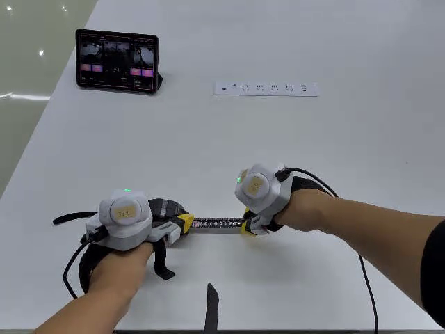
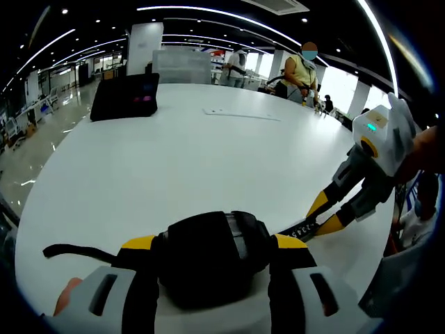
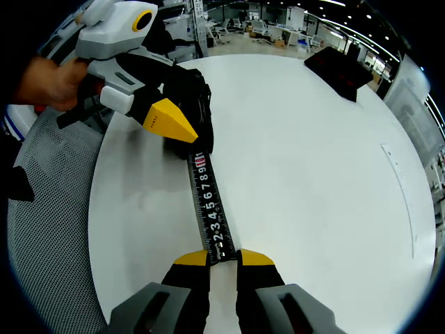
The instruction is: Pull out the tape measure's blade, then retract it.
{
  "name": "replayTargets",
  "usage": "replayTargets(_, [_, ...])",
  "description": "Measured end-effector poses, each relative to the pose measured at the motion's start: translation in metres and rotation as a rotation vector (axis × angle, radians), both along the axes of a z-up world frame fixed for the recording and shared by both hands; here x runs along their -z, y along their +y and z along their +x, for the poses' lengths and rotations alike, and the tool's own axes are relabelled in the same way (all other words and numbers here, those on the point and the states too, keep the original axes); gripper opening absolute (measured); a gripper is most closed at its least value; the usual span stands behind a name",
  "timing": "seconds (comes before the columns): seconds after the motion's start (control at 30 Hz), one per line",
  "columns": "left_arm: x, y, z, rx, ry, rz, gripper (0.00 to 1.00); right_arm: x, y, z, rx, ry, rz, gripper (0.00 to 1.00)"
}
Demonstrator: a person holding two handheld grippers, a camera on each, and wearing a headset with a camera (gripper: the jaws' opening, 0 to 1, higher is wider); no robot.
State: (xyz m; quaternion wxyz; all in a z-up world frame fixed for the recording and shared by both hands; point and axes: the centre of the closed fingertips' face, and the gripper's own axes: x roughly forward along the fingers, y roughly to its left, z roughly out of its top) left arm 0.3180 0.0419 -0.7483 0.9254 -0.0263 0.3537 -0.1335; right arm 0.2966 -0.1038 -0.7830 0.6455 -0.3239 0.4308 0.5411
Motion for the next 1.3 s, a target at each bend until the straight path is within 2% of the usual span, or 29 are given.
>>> replayTargets(0.17, [0.000,0.000,0.000,0.001,0.000,0.002,0.60,0.000,0.002,0.000,0.004,0.002,0.010,0.10])
replayTargets(0.27, [0.000,-0.001,0.000,0.004,0.000,0.008,0.60,0.000,0.005,-0.002,-0.033,-0.008,0.016,0.11])
replayTargets(0.37, [0.000,-0.001,0.000,0.004,0.000,0.008,0.60,-0.001,0.005,-0.002,-0.029,0.003,0.022,0.11])
replayTargets(0.53, [0.000,0.000,-0.001,0.004,0.000,0.007,0.60,-0.001,0.007,-0.001,-0.031,0.015,0.058,0.10])
replayTargets(0.67, [0.000,0.000,-0.002,0.004,0.000,0.006,0.60,-0.001,0.012,-0.002,-0.050,0.005,0.077,0.10])
replayTargets(0.8, [0.000,0.000,-0.001,0.004,0.002,0.007,0.60,-0.002,0.017,-0.002,-0.066,-0.009,0.067,0.10])
replayTargets(1.3, [0.000,0.000,-0.002,0.002,0.007,-0.002,0.60,-0.001,0.025,0.000,-0.065,-0.005,0.075,0.10])
